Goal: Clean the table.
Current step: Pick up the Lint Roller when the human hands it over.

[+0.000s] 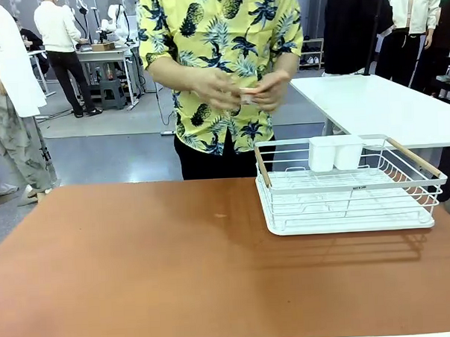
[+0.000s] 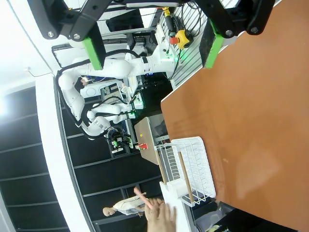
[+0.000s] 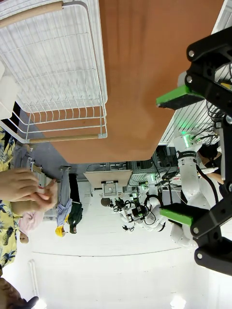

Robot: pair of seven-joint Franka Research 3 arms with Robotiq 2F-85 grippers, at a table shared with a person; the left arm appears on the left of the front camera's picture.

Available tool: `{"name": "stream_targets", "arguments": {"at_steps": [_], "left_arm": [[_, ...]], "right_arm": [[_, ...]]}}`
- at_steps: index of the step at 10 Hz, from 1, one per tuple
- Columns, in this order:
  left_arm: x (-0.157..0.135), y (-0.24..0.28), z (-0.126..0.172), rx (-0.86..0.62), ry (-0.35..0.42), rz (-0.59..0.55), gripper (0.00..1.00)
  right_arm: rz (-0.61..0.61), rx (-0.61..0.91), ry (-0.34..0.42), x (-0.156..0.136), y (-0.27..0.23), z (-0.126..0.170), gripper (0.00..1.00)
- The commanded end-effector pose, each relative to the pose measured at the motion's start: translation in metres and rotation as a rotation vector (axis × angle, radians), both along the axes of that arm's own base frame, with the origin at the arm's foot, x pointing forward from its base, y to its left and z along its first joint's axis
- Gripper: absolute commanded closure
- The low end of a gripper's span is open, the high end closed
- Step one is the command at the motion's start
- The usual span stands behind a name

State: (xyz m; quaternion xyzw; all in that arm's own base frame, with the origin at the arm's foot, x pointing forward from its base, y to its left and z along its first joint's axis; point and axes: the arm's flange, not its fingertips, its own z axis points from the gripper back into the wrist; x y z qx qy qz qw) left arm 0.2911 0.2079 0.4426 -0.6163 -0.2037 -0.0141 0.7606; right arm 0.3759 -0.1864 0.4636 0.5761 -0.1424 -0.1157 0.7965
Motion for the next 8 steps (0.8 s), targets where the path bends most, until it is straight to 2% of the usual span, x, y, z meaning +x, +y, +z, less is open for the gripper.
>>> {"name": "stream_targets", "arguments": {"at_steps": [1, 8], "left_arm": [[-0.0027, 0.0008, 0.0035, -0.001, -0.004, 0.000, 0.00], [-0.0027, 0.0008, 0.0035, -0.001, -0.004, 0.000, 0.00]], "right_arm": [[-0.002, -0.005, 0.000, 0.0002, 0.0006, 0.0021, 0.00], [-0.002, -0.005, 0.000, 0.0002, 0.0006, 0.0021, 0.00]]}}
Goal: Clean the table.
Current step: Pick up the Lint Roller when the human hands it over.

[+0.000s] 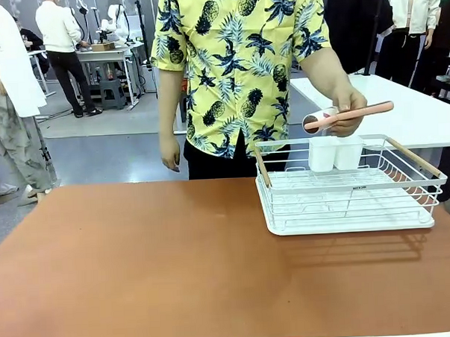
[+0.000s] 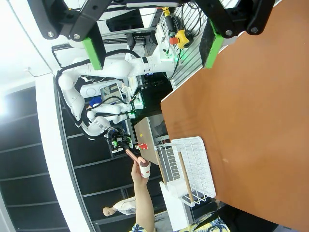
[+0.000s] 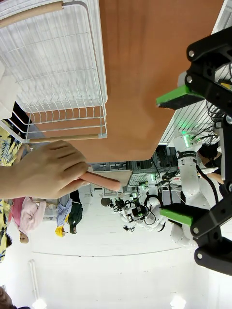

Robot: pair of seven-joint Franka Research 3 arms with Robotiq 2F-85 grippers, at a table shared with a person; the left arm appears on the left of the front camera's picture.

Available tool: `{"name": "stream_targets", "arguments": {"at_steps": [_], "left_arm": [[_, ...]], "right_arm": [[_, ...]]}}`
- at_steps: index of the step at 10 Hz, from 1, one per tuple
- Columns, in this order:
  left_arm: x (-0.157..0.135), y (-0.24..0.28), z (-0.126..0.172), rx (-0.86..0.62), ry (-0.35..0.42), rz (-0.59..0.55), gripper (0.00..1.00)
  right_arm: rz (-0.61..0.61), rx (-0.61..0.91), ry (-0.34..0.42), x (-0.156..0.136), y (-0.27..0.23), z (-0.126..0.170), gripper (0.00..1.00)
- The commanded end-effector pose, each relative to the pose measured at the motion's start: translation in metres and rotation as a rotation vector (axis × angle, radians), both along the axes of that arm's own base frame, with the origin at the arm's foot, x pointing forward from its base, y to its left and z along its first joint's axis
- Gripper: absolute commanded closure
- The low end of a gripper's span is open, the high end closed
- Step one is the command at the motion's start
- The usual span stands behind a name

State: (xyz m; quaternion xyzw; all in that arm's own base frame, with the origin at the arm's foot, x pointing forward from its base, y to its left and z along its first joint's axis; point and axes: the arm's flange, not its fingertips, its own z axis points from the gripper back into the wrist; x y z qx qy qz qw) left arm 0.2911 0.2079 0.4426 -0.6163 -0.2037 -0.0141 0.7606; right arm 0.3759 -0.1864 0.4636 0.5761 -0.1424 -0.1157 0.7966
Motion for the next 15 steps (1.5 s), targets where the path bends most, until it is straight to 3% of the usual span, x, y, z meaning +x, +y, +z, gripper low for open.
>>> {"name": "stream_targets", "arguments": {"at_steps": [1, 13, 14, 15], "left_arm": [[-0.003, 0.001, 0.003, -0.001, -0.004, 0.000, 0.00], [-0.003, 0.001, 0.003, -0.001, -0.004, 0.000, 0.00], [-0.003, 0.001, 0.003, -0.001, -0.004, 0.000, 0.00], [-0.003, 0.001, 0.003, -0.001, -0.004, 0.000, 0.00]], "right_arm": [[-0.002, -0.005, 0.000, 0.000, 0.001, 0.002, 0.00], [0.000, 0.000, 0.000, 0.000, 0.000, 0.000, 0.00], [-0.060, -0.025, 0.011, -0.009, 0.015, 0.016, 0.00], [-0.101, -0.046, 0.080, -0.020, 0.034, 0.031, 0.00]]}}
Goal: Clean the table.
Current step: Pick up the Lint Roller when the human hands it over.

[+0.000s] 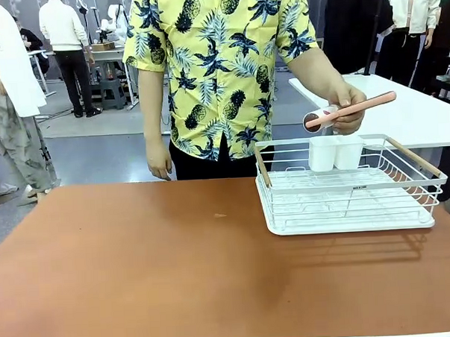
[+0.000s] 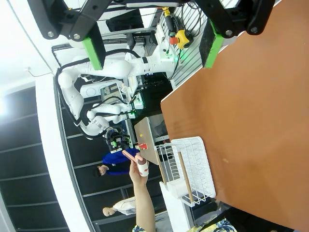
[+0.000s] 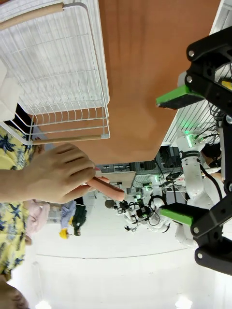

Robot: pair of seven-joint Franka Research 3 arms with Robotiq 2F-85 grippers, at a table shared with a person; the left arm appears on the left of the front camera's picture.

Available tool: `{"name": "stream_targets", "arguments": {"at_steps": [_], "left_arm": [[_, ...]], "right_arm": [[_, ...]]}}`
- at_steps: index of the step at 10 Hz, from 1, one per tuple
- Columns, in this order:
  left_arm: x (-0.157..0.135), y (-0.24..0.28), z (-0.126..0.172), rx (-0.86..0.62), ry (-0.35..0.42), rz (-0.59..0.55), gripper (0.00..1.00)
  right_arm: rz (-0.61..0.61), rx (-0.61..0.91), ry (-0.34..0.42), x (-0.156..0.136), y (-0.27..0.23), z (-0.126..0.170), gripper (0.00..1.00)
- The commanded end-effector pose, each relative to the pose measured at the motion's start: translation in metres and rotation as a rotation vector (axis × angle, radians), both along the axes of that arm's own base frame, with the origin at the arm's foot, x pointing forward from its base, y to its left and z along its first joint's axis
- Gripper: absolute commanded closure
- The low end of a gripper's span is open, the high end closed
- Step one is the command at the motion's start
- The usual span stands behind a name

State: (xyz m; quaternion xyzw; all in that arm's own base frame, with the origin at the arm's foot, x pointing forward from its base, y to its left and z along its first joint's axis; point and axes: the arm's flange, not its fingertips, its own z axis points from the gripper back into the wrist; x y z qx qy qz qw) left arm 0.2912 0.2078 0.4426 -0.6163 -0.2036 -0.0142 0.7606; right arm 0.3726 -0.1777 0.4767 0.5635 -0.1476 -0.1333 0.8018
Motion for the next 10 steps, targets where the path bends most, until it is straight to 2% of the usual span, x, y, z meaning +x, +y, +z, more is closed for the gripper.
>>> {"name": "stream_targets", "arguments": {"at_steps": [1, 2, 4, 6, 8, 10], "left_arm": [[-0.003, 0.001, 0.003, -0.002, -0.004, 0.001, 0.00], [-0.003, 0.001, 0.003, -0.002, -0.004, 0.001, 0.00], [-0.003, 0.001, 0.003, -0.002, -0.004, 0.001, 0.00], [-0.003, 0.001, 0.003, -0.002, -0.004, 0.001, 0.00], [-0.003, 0.001, 0.003, -0.002, -0.004, 0.001, 0.00], [-0.003, 0.001, 0.003, -0.002, -0.004, 0.001, 0.00]], "right_arm": [[-0.124, -0.038, 0.143, -0.024, 0.046, 0.033, 0.00], [-0.185, -0.044, 0.239, -0.027, 0.066, 0.044, 0.00], [-0.286, -0.052, 0.275, -0.016, 0.111, 0.055, 0.00], [-0.338, -0.058, 0.311, 0.004, 0.145, 0.057, 0.00], [-0.372, -0.072, 0.305, 0.013, 0.166, 0.055, 0.00], [-0.381, -0.064, 0.265, 0.018, 0.182, 0.045, 0.00]]}}
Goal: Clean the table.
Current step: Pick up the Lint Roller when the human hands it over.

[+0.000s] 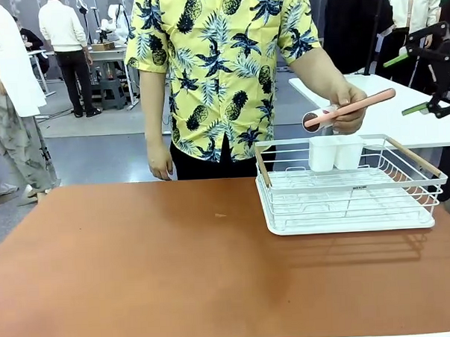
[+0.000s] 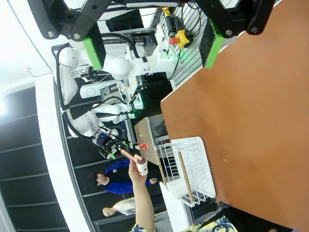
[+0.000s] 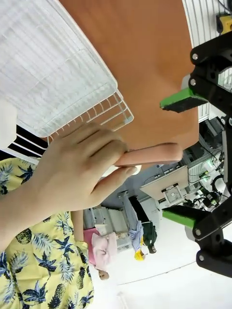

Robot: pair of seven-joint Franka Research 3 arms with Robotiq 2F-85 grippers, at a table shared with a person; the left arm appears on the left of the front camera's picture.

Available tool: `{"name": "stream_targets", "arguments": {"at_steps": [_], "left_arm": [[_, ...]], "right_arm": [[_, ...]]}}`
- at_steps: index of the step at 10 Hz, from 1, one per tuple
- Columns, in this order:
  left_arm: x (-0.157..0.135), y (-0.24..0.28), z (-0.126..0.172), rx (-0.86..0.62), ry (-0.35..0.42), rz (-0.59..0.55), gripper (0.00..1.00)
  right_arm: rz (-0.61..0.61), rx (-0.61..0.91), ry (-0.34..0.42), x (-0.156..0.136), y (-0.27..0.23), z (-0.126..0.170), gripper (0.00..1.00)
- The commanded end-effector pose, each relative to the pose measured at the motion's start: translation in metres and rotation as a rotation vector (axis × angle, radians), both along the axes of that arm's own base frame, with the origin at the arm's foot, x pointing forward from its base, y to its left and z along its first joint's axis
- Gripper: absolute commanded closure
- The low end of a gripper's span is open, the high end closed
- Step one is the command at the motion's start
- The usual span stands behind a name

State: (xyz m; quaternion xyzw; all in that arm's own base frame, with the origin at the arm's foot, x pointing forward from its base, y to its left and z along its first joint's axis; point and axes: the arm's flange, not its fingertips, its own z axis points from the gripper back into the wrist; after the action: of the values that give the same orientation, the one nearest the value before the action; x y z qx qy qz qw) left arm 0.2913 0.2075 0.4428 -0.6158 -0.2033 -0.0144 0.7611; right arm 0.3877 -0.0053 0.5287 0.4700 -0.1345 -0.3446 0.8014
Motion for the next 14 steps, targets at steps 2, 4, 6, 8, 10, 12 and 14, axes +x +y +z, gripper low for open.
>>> {"name": "stream_targets", "arguments": {"at_steps": [2, 4, 6, 8, 10, 12, 14], "left_arm": [[-0.003, 0.001, 0.003, -0.003, -0.004, 0.001, 0.00], [-0.003, 0.001, 0.003, -0.003, -0.004, 0.001, 0.00], [-0.003, 0.001, 0.003, -0.003, -0.004, 0.001, 0.00], [-0.003, 0.001, 0.003, -0.003, -0.004, 0.001, 0.00], [-0.003, 0.001, 0.003, -0.003, -0.004, 0.001, 0.00], [-0.003, 0.001, 0.003, -0.003, -0.004, 0.001, 0.00], [-0.003, 0.001, 0.003, -0.003, -0.004, 0.001, 0.00]], "right_arm": [[-0.028, -0.002, -0.039, 0.006, 0.021, -0.016, 0.00], [-0.043, -0.034, -0.056, 0.009, 0.030, -0.025, 0.00], [-0.048, -0.036, -0.062, 0.010, 0.037, -0.033, 0.00], [-0.054, -0.043, -0.061, 0.014, 0.038, -0.038, 0.00], [-0.062, -0.051, -0.072, 0.016, 0.037, -0.041, 0.00], [-0.054, -0.058, -0.082, 0.016, 0.036, -0.041, 0.58], [-0.060, -0.061, -0.088, 0.016, 0.035, -0.040, 1.00]]}}
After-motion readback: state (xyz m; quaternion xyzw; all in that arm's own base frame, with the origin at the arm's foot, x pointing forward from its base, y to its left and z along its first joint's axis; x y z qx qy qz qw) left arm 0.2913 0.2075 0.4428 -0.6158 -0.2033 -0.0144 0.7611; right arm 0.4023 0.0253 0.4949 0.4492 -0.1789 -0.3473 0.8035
